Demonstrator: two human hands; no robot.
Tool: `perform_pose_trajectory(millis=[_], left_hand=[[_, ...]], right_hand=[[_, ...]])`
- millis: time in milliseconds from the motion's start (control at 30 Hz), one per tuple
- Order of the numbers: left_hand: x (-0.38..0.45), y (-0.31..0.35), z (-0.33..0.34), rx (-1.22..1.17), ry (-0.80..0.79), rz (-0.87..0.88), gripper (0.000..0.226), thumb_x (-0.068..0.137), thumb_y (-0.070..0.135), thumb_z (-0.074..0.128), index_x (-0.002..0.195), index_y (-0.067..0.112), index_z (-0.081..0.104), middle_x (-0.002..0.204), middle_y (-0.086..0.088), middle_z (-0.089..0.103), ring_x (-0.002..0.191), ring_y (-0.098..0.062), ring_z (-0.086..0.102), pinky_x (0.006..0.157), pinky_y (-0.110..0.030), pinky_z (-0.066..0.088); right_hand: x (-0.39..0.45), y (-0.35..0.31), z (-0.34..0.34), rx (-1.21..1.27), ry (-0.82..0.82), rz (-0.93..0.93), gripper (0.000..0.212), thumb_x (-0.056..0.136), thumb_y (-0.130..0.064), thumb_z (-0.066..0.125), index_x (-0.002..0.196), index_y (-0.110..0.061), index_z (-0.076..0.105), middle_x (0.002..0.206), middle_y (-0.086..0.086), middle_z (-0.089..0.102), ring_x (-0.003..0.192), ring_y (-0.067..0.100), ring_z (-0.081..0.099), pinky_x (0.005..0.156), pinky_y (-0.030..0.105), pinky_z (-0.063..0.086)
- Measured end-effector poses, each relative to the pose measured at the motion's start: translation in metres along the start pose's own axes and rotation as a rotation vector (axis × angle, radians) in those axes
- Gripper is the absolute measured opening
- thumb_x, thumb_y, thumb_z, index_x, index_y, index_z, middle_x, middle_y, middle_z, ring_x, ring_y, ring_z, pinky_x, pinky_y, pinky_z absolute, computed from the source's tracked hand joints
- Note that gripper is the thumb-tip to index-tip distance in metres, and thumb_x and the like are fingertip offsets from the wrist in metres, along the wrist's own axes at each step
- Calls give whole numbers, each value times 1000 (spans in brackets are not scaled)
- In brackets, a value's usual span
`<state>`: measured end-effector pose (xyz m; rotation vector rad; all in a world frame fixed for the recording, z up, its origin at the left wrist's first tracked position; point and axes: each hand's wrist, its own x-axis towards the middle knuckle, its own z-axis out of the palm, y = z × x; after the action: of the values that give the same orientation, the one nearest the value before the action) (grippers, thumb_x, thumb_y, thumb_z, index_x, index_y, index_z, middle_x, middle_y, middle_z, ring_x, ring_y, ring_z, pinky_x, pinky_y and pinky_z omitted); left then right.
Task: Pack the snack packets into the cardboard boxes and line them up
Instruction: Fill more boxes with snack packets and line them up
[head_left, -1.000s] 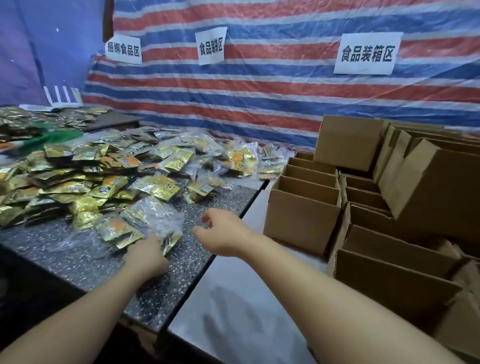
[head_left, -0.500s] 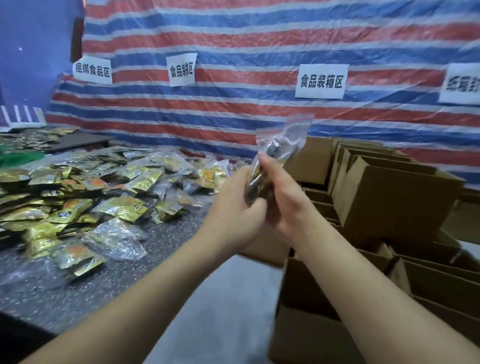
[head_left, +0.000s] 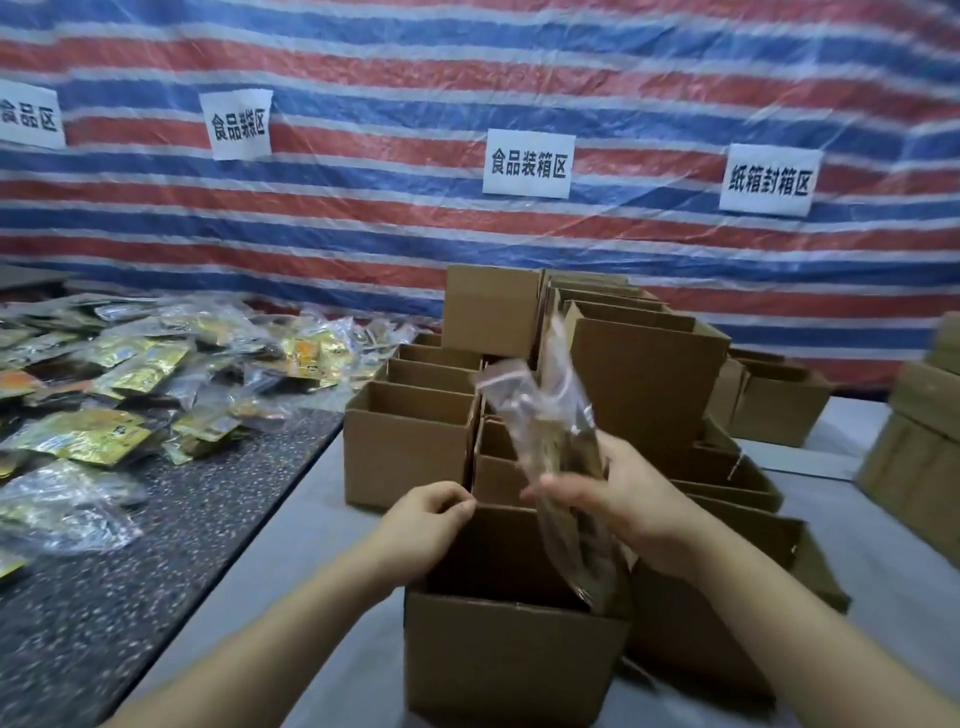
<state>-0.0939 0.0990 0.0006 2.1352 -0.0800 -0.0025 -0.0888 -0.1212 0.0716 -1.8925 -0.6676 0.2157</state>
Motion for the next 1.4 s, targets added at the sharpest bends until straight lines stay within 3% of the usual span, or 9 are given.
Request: perform_pose_trajectory(millis=[167, 267, 400, 567, 767, 900, 1133, 1333, 1400], left_hand=[[-4, 6, 0, -168, -25, 3, 19, 101, 17, 52, 105, 16, 70, 105, 4, 72, 104, -13, 65, 99, -34, 49], [-12, 8, -4, -177, -101, 121, 23, 93, -5, 57, 83, 14, 65, 72, 21, 71, 74, 3, 65, 73, -10, 49], [-14, 7, -2, -348, -23, 20, 18, 93, -2, 59, 79, 9, 61, 65, 6, 66, 58, -1, 61, 53, -13, 46], [-10, 6, 14, -183, 91, -65, 27, 106, 20, 38, 88, 12, 56, 76, 0, 54, 75, -13, 50, 61, -24, 40], [0, -1, 14, -78, 100, -27, 26, 106, 24, 37, 87, 16, 54, 84, 0, 56, 80, -13, 50, 72, -30, 41], [4, -3, 17, -76, 86, -34, 27, 107, 28, 35, 86, 22, 51, 87, -1, 57, 86, -15, 55, 77, -32, 47], [8, -2, 16, -59, 66, -63, 26, 107, 28, 34, 90, 21, 53, 90, -1, 58, 87, -14, 54, 69, -26, 43], [6, 0, 11, -45, 42, -53, 26, 107, 30, 35, 89, 23, 53, 87, 1, 57, 84, -11, 55, 65, -23, 39], [5, 2, 12, -44, 42, -55, 27, 107, 31, 35, 89, 22, 53, 87, 1, 57, 83, -11, 55, 65, -23, 40]], right_hand=[[0, 13, 3, -259, -304, 154, 24, 87, -32, 73, 99, -52, 69, 102, -12, 71, 94, 7, 69, 83, 27, 56], [10, 15, 11, -422, -456, 248, 20, 80, -50, 69, 99, -41, 71, 101, -6, 70, 96, 13, 68, 93, 39, 56], [24, 17, 15, -595, -595, 367, 11, 88, -44, 64, 93, -36, 69, 93, -9, 67, 92, 12, 63, 84, 31, 49], [29, 54, 49, -948, -771, 381, 38, 103, -24, 53, 141, -26, 56, 137, 1, 60, 122, 22, 57, 105, 37, 41], [34, 44, 35, -788, -736, 462, 71, 95, -28, 68, 157, -29, 32, 157, -1, 39, 137, 19, 45, 112, 36, 41], [30, 27, 21, -678, -647, 399, 38, 94, -30, 68, 131, -39, 61, 130, -11, 59, 106, 5, 58, 82, 20, 50], [45, 37, 59, -717, -810, 665, 50, 107, -33, 46, 151, -10, 42, 148, 13, 51, 134, 28, 49, 99, 30, 37], [26, 31, 43, -529, -501, 675, 48, 103, -59, 37, 111, -24, 70, 85, -12, 71, 74, -1, 65, 67, 18, 51], [23, 31, 35, -674, -446, 653, 48, 103, -59, 39, 107, -23, 70, 83, -9, 66, 75, 4, 61, 69, 23, 47]])
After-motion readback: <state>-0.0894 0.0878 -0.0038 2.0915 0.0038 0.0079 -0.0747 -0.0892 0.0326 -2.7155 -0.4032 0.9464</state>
